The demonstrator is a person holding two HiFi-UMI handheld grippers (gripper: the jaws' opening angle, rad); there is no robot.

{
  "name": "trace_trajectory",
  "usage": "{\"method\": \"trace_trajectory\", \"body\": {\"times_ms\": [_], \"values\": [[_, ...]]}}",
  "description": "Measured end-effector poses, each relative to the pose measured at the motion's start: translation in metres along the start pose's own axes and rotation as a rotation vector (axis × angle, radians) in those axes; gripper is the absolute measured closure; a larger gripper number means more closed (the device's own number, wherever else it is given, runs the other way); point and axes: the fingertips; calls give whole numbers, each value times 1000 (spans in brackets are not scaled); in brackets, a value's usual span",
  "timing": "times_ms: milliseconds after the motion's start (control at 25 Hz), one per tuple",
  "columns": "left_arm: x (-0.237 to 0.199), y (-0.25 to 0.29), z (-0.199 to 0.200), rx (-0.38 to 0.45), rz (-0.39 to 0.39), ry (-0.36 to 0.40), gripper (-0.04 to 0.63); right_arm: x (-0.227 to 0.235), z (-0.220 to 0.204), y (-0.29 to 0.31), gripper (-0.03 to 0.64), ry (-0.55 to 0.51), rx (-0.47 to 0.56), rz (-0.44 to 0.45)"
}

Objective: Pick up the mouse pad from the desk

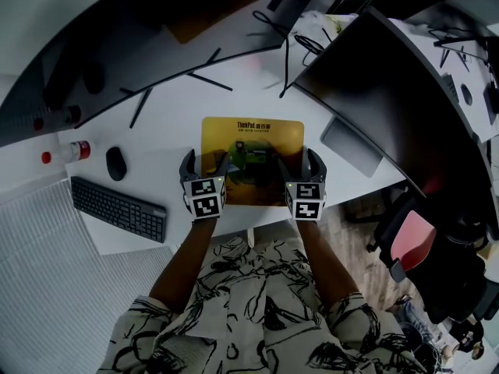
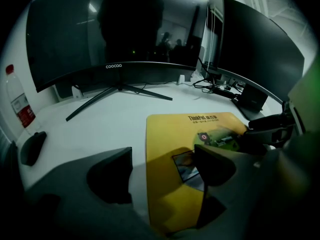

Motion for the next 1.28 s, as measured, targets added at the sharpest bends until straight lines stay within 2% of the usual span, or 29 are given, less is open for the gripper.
{"method": "trace_trajectory", "body": {"times_ms": [360,680,800,1040,1280], "values": [[11,-1,-1,-22,-5,14,289,-6,0,-1,307,-4,-14,13],[12,-1,-1,-26,-12,18,298,-8,-1,-1,324,8,-30,1],[17,-3,1,-22,-13,27,332,-11,-2,-2,337,8,-40,5],[26,-2,0,-25,-44,73,405,-14,-2,-3,416,17,-43,16],[35,-5,3,-14,-97,94,483,-21,-1,-5,511,29,-25,76]]}}
Point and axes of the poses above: the fingertips, and each gripper's own axes: y forward along the fingers, x to its right, z out of its top, and after that the axes turned 13 degrees about -x, right-handed
